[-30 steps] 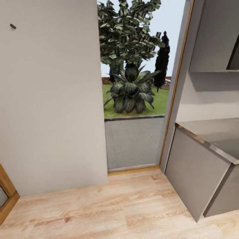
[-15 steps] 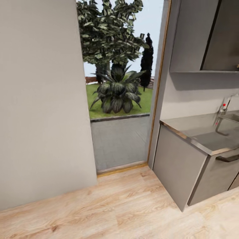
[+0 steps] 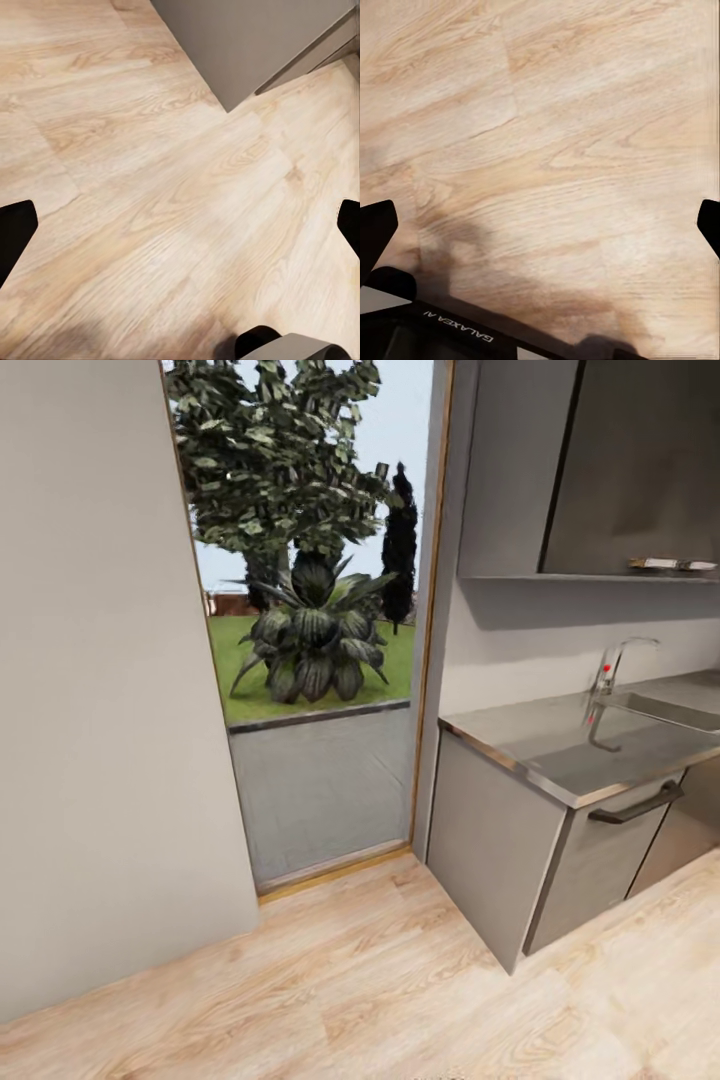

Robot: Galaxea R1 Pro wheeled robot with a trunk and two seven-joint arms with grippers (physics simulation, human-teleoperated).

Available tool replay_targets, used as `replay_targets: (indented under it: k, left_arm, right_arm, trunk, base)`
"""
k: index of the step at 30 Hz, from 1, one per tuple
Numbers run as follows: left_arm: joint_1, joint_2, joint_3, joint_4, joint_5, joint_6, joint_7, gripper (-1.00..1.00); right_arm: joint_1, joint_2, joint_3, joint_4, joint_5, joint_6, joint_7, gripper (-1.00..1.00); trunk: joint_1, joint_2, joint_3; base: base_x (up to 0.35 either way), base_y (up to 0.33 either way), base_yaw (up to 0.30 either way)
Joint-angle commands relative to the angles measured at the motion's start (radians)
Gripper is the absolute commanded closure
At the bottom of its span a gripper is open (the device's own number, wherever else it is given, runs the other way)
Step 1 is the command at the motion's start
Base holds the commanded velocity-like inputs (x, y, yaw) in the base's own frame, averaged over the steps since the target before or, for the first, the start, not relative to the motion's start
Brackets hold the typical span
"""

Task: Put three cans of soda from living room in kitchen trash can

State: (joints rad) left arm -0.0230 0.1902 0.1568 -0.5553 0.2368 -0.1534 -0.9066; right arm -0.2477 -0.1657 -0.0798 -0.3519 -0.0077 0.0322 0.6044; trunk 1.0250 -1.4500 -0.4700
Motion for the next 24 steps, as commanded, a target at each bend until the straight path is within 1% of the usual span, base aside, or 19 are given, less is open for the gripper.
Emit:
replay_targets:
  k: [1,24]
  left_arm:
    - [0.000,0.000,0.000,0.000,0.000,0.000,0.000,-1.00]
    - [0.000,0.000,0.000,0.001,-0.001,0.002,0.002,-1.00]
  right_arm:
    - [0.000,0.000,0.000,0.000,0.000,0.000,0.000,-1.00]
    - [0.001,0.000,0.000,0.001,0.002,0.000,-0.002,-1.00]
  trunk:
    - [0.000,0.000,0.000]
    - [0.000,0.000,0.006]
  base:
    - [0.000,0.000,-0.262]
    - [0.000,0.000,-0.262]
